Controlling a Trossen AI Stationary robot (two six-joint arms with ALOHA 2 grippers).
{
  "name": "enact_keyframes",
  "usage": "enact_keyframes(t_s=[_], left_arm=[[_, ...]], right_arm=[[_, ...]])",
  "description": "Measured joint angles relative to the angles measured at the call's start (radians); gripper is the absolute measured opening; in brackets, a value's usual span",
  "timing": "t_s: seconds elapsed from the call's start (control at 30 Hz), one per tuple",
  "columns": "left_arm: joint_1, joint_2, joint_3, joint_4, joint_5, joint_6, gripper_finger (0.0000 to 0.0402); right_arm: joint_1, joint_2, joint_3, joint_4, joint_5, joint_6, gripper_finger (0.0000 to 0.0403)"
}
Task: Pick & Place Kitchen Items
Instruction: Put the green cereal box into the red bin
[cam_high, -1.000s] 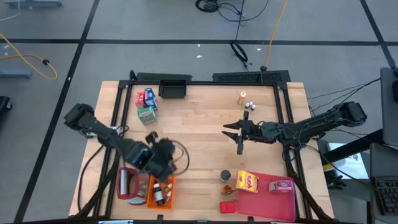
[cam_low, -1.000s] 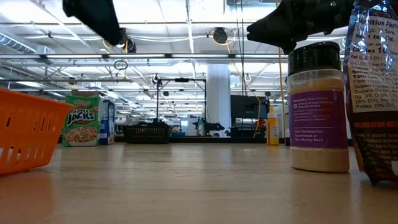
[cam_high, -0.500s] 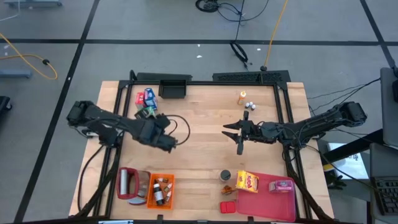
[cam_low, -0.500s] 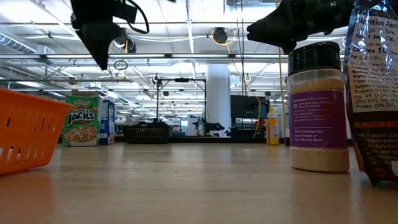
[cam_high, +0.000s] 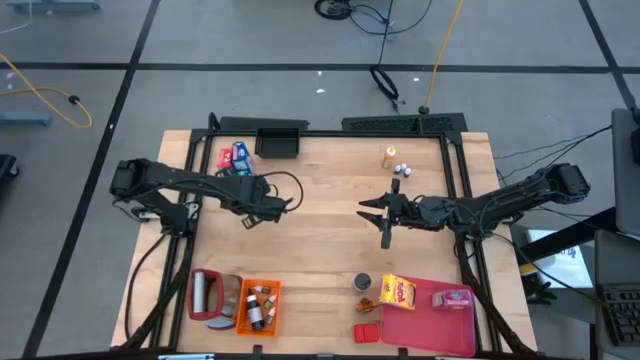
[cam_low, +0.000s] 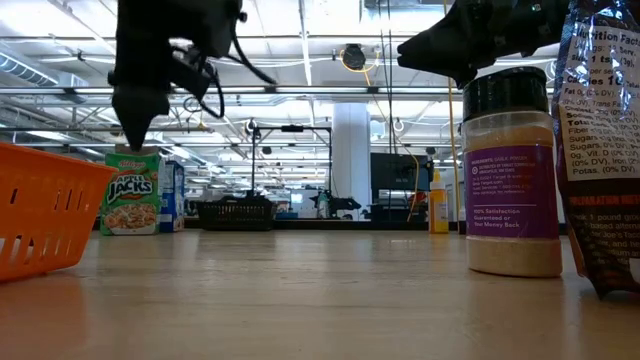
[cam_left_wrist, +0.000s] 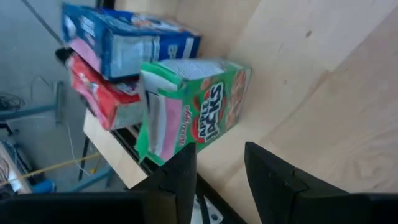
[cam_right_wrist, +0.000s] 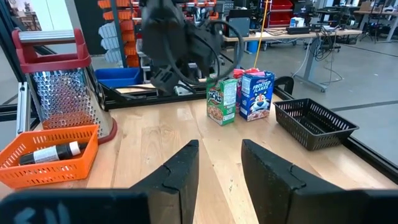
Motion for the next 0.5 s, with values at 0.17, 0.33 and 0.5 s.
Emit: enact_keyframes(t_s=[0.17,0.33,0.5], left_arm=[[0.033,0.0,-0.046,0.065,0.018,0.058,0.0178],[0.062,0.0,-0.079,0.073,-0.022,0.063,0.0213],[0.082,0.0,-0.107,0.129,-0.03,0.091,0.0223]], right_arm=[[0.0,0.0,0.0,0.0,0.0,-0.001,0.0112],[0.0,0.0,0.0,-0.001,0.0,0.0,0.0111],[0.0,0.0,0.0,-0.001,0.0,0.001,0.0111]])
